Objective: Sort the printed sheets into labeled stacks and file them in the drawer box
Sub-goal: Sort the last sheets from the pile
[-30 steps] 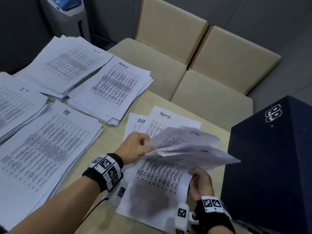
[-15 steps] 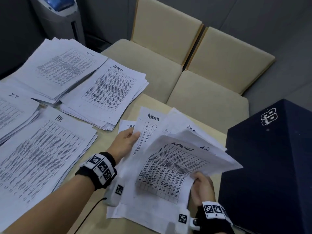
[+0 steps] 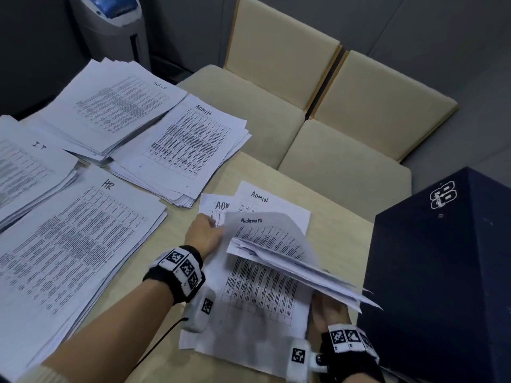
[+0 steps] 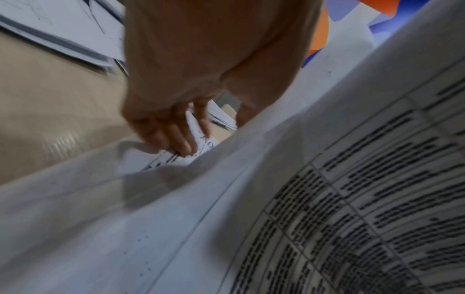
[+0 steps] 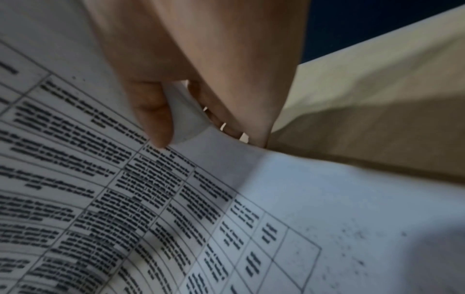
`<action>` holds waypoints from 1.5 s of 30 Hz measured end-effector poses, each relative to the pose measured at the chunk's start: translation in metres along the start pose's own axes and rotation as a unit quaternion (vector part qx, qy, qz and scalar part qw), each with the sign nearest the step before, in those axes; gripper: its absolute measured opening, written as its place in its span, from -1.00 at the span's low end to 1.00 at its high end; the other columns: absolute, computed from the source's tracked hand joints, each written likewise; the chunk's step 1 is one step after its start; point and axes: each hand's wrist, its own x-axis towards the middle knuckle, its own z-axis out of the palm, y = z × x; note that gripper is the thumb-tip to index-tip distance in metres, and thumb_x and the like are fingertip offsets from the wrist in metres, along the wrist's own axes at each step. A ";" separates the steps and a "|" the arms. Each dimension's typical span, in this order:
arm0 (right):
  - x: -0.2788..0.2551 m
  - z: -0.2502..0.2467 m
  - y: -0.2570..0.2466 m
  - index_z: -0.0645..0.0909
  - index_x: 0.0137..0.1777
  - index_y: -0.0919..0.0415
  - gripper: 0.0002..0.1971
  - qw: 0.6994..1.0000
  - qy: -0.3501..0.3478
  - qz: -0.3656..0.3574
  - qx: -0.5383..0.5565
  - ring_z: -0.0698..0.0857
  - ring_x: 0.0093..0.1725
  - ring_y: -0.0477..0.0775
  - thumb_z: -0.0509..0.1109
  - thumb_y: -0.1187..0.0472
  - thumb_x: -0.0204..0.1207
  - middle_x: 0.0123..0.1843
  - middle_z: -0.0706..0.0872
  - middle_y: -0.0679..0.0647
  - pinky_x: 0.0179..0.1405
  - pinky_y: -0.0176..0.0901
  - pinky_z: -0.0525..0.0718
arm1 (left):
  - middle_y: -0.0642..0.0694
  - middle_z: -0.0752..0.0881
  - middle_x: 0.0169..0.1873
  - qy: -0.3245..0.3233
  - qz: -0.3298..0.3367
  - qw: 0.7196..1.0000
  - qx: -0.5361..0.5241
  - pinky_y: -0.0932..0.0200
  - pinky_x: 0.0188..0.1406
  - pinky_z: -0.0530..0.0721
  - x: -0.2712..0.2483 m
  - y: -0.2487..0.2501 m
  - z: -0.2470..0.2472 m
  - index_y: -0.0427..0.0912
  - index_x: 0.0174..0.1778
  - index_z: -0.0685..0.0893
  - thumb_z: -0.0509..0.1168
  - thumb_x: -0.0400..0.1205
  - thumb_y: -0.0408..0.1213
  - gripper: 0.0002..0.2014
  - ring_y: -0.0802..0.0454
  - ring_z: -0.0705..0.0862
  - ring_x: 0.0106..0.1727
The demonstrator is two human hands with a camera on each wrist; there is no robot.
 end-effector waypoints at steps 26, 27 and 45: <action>-0.009 0.001 -0.018 0.67 -0.01 0.39 -0.81 0.992 0.106 0.020 -0.059 0.74 -0.04 0.22 0.32 0.54 0.44 -0.05 0.78 0.29 -0.08 -0.01 0.62 | -0.09 0.69 -0.02 0.152 0.039 0.980 0.124 0.05 -0.02 0.63 -0.020 -0.022 -0.008 -0.17 0.02 0.65 0.42 0.59 -0.19 -0.82 -0.13 0.67 0.02; -0.011 0.001 -0.019 0.65 -0.03 0.36 -0.81 0.993 0.105 0.017 -0.043 0.72 -0.09 0.21 0.30 0.55 0.43 -0.09 0.77 0.25 -0.12 -0.03 0.60 | -0.13 0.66 0.06 0.172 0.031 0.973 0.151 -0.03 0.05 0.63 -0.019 -0.030 -0.010 -0.20 0.10 0.60 0.44 0.57 -0.18 -0.73 -0.18 0.66 0.09; -0.023 -0.013 -0.008 0.61 -0.33 0.16 -0.90 0.981 0.112 0.128 0.097 0.71 -0.37 0.18 0.32 0.36 0.31 -0.34 0.70 0.21 -0.10 -0.02 0.53 | -0.10 0.64 -0.42 -0.059 0.107 0.982 0.142 0.26 -0.38 0.42 -0.029 -0.027 0.014 -0.12 -0.39 0.60 0.26 0.56 -0.49 -0.75 -0.09 0.60 -0.32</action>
